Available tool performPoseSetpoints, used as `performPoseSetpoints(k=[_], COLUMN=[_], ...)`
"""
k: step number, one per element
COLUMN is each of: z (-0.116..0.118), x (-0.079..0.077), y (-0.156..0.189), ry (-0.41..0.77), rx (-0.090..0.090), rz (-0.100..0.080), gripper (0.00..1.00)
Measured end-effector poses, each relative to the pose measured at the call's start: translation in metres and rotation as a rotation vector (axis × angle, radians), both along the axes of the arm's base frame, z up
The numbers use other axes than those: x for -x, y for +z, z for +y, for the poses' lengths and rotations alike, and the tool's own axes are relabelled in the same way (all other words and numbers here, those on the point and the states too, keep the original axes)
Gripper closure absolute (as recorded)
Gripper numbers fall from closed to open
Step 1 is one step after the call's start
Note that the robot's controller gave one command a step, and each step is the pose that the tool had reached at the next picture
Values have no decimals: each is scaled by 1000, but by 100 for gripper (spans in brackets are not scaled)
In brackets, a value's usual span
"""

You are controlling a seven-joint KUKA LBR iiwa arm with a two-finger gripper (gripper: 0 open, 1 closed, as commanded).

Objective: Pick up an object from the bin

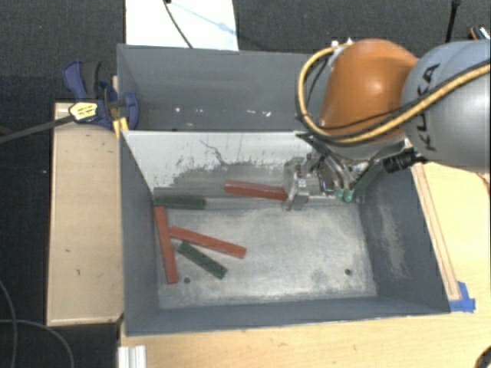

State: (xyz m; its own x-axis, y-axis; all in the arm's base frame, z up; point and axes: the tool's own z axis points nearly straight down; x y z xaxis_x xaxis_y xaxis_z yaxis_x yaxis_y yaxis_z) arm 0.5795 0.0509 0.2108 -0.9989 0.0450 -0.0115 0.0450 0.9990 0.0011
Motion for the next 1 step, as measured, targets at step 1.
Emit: performPoseSetpoints(k=[1], z=[-45], x=[19], y=[45], ry=[-113], rx=[1], rz=[3], gripper=[100])
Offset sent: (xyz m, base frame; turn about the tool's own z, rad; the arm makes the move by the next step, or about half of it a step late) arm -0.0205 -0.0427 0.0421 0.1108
